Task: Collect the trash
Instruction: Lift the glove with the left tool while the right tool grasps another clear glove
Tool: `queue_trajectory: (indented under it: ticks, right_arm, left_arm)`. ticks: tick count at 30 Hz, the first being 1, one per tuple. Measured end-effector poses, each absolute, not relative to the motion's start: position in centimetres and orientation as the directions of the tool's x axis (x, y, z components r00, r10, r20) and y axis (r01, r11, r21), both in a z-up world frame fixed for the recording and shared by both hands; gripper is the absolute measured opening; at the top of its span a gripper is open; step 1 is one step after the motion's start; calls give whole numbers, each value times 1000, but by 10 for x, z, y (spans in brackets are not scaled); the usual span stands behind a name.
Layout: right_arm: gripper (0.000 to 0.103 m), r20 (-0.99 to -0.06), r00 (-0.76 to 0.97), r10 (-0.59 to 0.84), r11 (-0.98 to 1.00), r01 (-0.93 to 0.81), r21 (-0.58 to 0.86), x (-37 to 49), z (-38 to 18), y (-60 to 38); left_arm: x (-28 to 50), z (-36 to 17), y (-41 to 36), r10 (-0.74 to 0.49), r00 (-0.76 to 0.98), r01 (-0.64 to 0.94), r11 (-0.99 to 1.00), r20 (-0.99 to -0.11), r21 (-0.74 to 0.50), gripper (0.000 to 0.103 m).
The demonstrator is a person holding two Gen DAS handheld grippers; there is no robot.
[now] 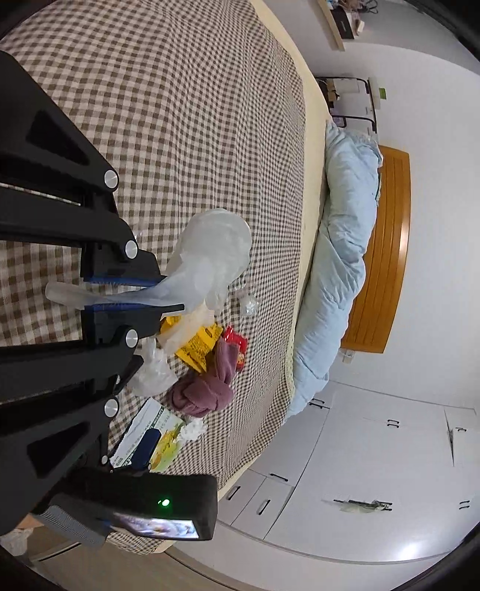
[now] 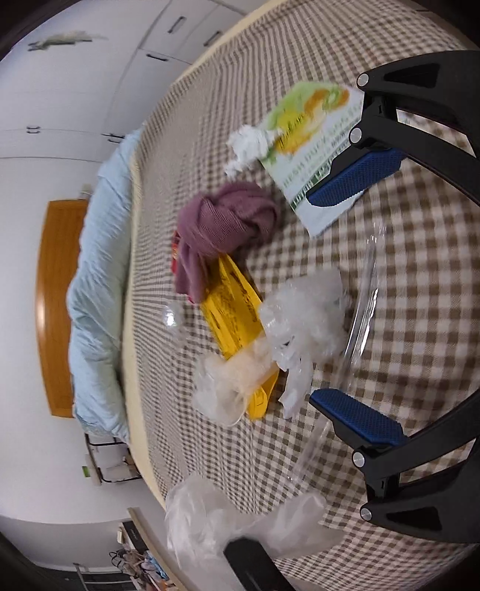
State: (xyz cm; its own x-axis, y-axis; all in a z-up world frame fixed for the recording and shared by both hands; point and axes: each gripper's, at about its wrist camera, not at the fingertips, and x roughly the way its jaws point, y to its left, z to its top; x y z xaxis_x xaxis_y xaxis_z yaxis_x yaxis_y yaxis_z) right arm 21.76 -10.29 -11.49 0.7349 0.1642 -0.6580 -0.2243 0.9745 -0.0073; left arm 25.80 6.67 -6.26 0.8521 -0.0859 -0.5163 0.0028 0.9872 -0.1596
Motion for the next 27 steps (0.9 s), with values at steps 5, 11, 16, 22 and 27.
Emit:
queue_trajectory:
  ticks: [5, 11, 16, 22, 27]
  right_arm:
    - [95, -690, 693, 206, 962, -272, 13, 228, -123, -95]
    - [38, -703, 656, 276, 951, -292, 100, 230, -127, -102]
    - [35, -619, 730, 291, 955, -261, 141, 215, -113, -119]
    - [34, -543, 790, 284, 955, -284, 86, 194, -99, -116]
    - [34, -516, 809, 282, 955, -285, 76, 187, -92, -118]
  left_arm:
    - [259, -65, 75, -94, 847, -6, 983, -523, -185, 4]
    - [258, -64, 73, -91, 848, -4, 984, -523, -177, 4]
    - [259, -65, 71, -86, 848, -8, 984, -524, -176, 4]
    - [257, -65, 67, -90, 851, -2, 985, -518, -175, 4]
    - [251, -60, 67, -92, 862, 1, 984, -498, -180, 4]
